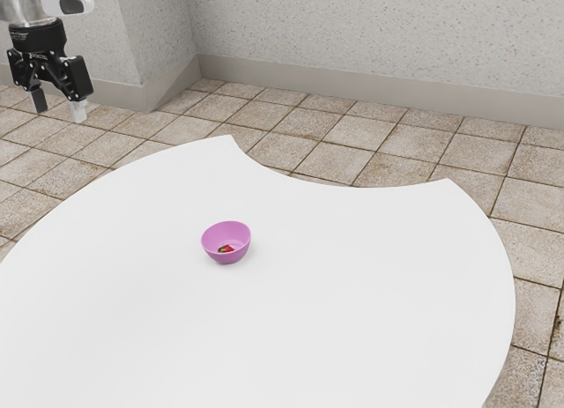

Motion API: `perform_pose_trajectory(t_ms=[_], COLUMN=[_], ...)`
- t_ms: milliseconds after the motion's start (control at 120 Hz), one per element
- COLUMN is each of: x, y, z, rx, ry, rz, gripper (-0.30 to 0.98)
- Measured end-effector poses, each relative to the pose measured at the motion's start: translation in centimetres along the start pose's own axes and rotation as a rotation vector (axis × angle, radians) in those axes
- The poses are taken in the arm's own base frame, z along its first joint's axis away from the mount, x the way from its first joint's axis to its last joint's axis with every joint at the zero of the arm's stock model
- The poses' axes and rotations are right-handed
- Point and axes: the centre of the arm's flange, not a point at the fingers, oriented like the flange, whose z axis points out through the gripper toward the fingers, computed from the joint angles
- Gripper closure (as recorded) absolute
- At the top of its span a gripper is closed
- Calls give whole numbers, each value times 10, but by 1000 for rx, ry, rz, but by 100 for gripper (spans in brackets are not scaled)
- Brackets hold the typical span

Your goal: Take strawberry from the bowl

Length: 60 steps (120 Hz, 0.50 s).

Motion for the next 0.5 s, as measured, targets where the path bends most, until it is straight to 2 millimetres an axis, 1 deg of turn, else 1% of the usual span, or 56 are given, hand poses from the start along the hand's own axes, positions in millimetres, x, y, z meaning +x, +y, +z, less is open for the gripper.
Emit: perform_pose_trajectory(t_ms=[133,150,167,200,217,242,275,317,358,392,450,500], x=[0,-1,-5,-16,-22,-25,-25,-26,-27,-28,-25,-11], y=[0,0,1,8,16,32,54,74,83,83,77,72], z=[0,-7,-22,-69,-87,-104,-114,-120,-121,-121,-116,-101], rx=[0,2,9,35,45,54,60,63,64,64,62,58], ry=[0,13,40,130,164,193,205,206,198,190,166,127], rz=[1,1,1,10,24,53,97,139,157,158,148,139], gripper=[0,0,0,0,0,0,0,0,0,0,0,0])
